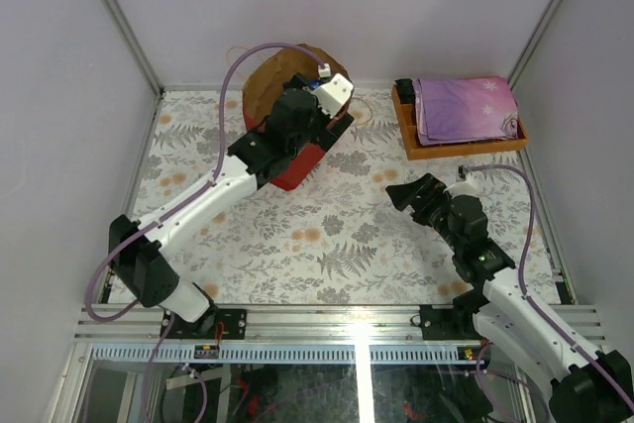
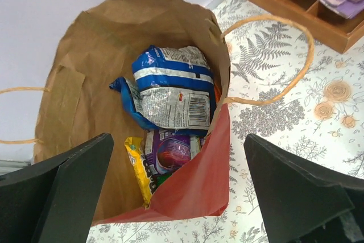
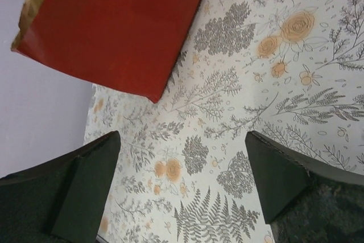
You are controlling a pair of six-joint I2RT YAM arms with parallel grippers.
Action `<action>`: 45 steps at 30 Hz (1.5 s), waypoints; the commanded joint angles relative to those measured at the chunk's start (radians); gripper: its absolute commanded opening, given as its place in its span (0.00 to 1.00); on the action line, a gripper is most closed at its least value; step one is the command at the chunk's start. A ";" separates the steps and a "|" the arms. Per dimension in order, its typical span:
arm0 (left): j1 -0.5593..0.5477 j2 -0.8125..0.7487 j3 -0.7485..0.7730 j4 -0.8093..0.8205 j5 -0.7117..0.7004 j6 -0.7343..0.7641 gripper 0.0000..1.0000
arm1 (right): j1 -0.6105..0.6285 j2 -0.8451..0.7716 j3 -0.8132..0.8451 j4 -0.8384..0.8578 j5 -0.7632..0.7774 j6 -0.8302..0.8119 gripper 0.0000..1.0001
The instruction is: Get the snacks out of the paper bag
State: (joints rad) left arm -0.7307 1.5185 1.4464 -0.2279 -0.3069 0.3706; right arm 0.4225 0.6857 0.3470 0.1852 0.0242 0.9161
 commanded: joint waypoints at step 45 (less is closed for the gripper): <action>0.581 0.080 0.101 0.051 0.003 -0.539 1.00 | -0.027 0.921 0.942 -0.289 0.163 -0.215 0.00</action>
State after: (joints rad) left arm -0.1604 1.5955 1.5303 -0.1894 -0.3771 -0.1261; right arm 0.4561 1.6718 1.4086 -0.1963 0.2504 0.6426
